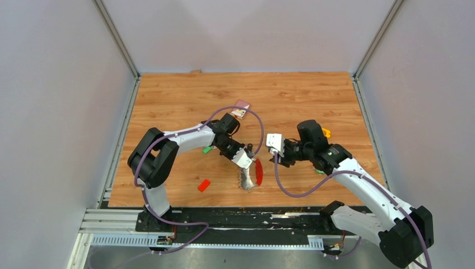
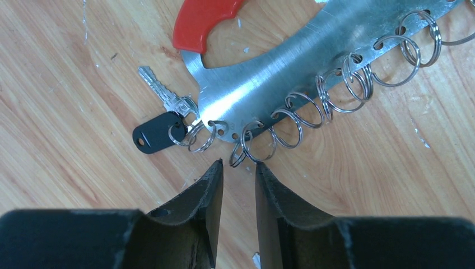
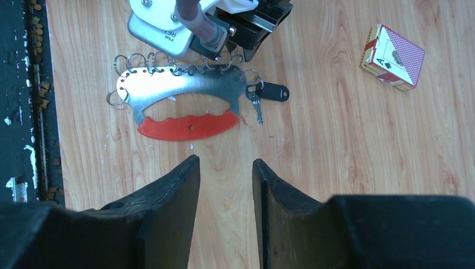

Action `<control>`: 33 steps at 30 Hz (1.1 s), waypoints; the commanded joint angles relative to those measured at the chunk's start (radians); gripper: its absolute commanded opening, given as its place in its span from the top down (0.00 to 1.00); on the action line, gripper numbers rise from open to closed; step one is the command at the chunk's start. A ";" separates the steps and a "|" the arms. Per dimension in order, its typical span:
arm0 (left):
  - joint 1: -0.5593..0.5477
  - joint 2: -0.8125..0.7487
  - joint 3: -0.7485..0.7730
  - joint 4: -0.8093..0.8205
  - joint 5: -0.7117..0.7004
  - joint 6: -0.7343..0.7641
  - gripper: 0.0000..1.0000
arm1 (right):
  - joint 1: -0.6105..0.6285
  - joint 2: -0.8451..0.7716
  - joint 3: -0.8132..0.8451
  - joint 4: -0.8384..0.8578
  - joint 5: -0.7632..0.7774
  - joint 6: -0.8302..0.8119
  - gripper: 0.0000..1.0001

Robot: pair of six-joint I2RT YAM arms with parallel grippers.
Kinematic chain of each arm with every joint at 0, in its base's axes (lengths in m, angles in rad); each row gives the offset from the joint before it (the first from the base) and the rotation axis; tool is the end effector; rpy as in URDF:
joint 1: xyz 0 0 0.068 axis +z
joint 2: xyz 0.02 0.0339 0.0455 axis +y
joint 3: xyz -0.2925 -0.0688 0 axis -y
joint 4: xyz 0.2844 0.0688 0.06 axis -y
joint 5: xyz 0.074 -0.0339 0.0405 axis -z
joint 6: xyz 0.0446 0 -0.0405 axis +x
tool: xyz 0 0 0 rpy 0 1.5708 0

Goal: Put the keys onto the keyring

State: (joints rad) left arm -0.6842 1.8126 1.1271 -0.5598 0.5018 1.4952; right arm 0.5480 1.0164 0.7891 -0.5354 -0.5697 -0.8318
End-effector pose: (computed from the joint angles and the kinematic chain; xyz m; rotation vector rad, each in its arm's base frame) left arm 0.2843 -0.2596 0.1567 2.3690 1.1125 -0.4465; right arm 0.1900 0.1442 0.2795 -1.6287 1.5368 0.5097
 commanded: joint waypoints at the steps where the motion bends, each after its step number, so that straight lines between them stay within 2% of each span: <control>1: -0.017 0.001 0.013 0.044 0.014 0.029 0.65 | -0.003 0.006 -0.001 0.003 -0.027 -0.001 0.60; 11: -0.034 0.008 0.008 0.043 0.018 0.023 0.73 | -0.002 0.011 -0.002 0.000 -0.028 -0.001 0.60; 16: -0.034 0.006 0.001 0.024 0.026 0.016 0.83 | -0.003 0.016 -0.002 0.000 -0.027 -0.002 0.60; 20: -0.034 0.000 0.002 0.009 0.033 -0.007 0.94 | -0.003 0.019 0.002 -0.001 -0.027 0.001 0.60; 22: -0.032 -0.011 0.005 0.013 0.034 -0.054 1.00 | -0.002 0.018 0.006 -0.001 -0.025 0.005 0.60; 27: 0.001 -0.095 -0.013 0.132 0.092 -0.284 1.00 | -0.005 -0.011 0.047 0.005 -0.009 0.048 0.60; 33: 0.015 -0.266 -0.069 0.257 0.200 -0.521 1.00 | -0.006 -0.045 0.116 0.056 -0.036 0.114 0.60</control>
State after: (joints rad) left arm -0.6769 1.6932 1.0782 -0.4313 0.5804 1.1809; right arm 0.5472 1.0111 0.8200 -0.5362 -0.5694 -0.7837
